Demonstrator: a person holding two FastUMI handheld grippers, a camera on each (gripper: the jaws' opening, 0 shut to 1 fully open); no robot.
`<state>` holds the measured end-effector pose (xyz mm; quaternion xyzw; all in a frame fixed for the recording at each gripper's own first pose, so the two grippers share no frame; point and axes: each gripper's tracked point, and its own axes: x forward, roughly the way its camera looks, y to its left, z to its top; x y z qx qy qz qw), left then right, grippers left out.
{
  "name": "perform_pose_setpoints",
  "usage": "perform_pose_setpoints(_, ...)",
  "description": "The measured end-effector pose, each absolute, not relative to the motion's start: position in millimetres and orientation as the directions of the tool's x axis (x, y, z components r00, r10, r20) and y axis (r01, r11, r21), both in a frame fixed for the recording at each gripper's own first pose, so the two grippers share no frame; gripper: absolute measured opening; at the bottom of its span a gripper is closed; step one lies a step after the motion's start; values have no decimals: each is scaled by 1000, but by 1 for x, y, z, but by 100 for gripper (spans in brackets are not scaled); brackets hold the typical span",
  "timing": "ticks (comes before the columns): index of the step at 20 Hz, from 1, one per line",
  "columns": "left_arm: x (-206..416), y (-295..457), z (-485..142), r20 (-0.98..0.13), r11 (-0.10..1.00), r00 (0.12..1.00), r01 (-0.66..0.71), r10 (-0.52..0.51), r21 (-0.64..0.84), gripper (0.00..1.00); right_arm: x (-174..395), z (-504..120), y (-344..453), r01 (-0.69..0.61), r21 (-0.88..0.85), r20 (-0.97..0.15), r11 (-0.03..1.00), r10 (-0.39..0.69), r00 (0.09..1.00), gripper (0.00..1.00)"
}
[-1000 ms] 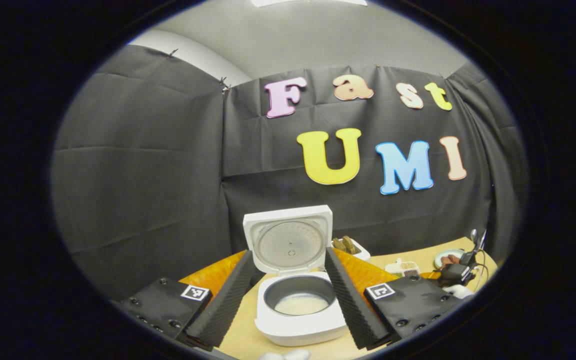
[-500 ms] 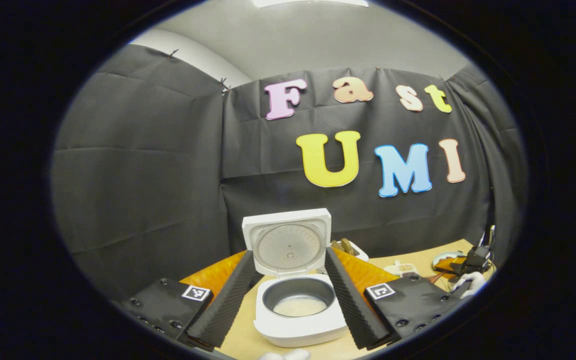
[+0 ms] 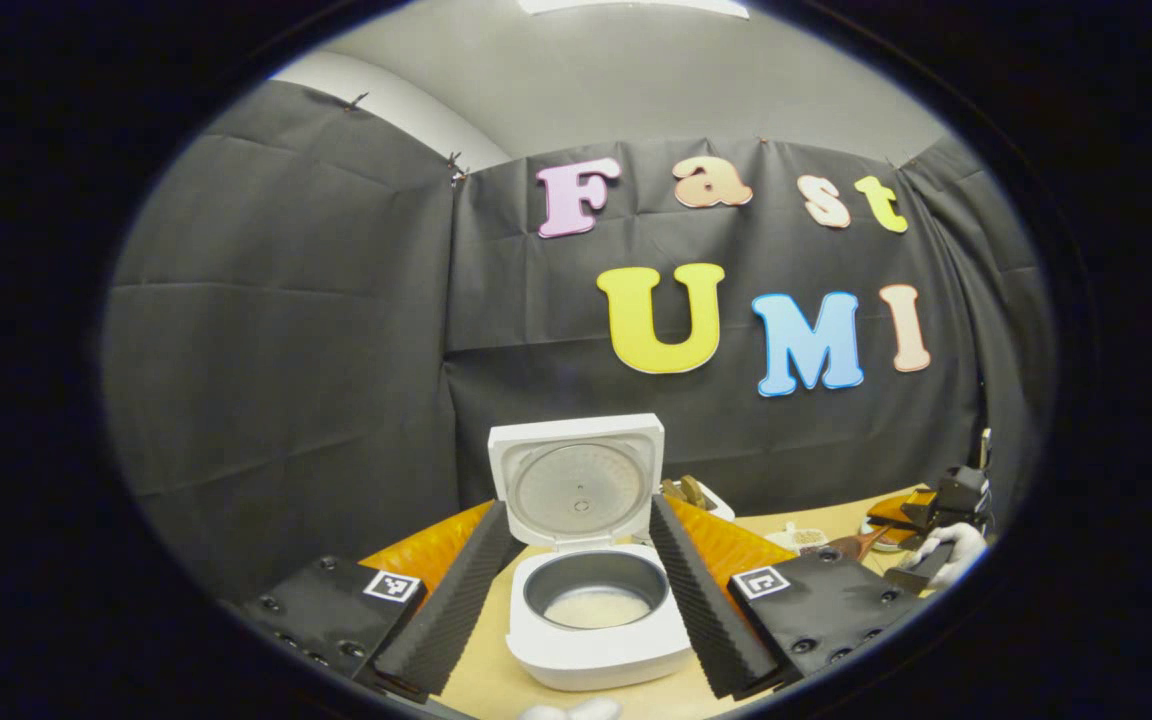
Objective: Close the left gripper, press the button to open the rice cooker; take a wooden spoon from the chopstick holder with the right hand, scoop a spoonful of rice and pour it into the rice cooker, then put the wooden spoon back into the chopstick holder.
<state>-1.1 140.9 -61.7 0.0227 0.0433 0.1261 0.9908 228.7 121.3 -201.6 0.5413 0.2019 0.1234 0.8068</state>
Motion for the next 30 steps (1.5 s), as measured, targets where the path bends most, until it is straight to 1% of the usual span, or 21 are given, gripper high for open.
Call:
perform_pose_setpoints(3,-8,152,-60,-73,962,960,-267,270,57,97,226,-178,153,-4,929,-177,369,455,873,16)
perform_pose_setpoints(4,-11,156,-60,-72,960,958,-274,278,57,97,225,-169,165,-15,929,-172,369,470,866,20)
perform_pose_setpoints(5,-15,161,-61,-69,958,956,-281,285,56,97,224,-161,180,-27,930,-167,368,485,858,16)
perform_pose_setpoints(10,-29,176,-69,-78,943,940,-331,332,24,97,211,-131,257,-82,920,-162,384,561,812,16)
perform_pose_setpoints(13,-30,188,-78,-89,931,928,-365,363,-3,97,211,-134,311,-107,910,-175,402,603,778,16)
perform_pose_setpoints(14,-43,197,-82,-97,927,923,-375,372,-14,97,208,-136,330,-110,912,-178,395,623,762,16)
perform_pose_setpoints(17,-55,209,-89,-112,914,910,-405,399,-27,97,193,-140,390,-116,916,-190,384,670,718,16)
perform_pose_setpoints(18,-55,211,-90,-113,911,906,-413,408,-23,97,190,-146,406,-126,906,-204,403,678,706,16)
perform_pose_setpoints(19,-57,217,-90,-111,905,901,-425,420,-20,97,194,-159,420,-137,895,-218,424,684,696,16)
perform_pose_setpoints(22,-64,228,-89,-111,894,890,-447,443,-16,98,193,-171,438,-157,870,-243,468,682,690,16)
perform_pose_setpoints(27,-75,243,-97,-126,875,868,-484,480,-6,98,203,-190,436,-165,823,-279,544,638,717,16)
perform_pose_setpoints(30,-77,247,-106,-142,870,861,-493,489,3,98,210,-196,433,-211,757,-286,618,603,744,16)
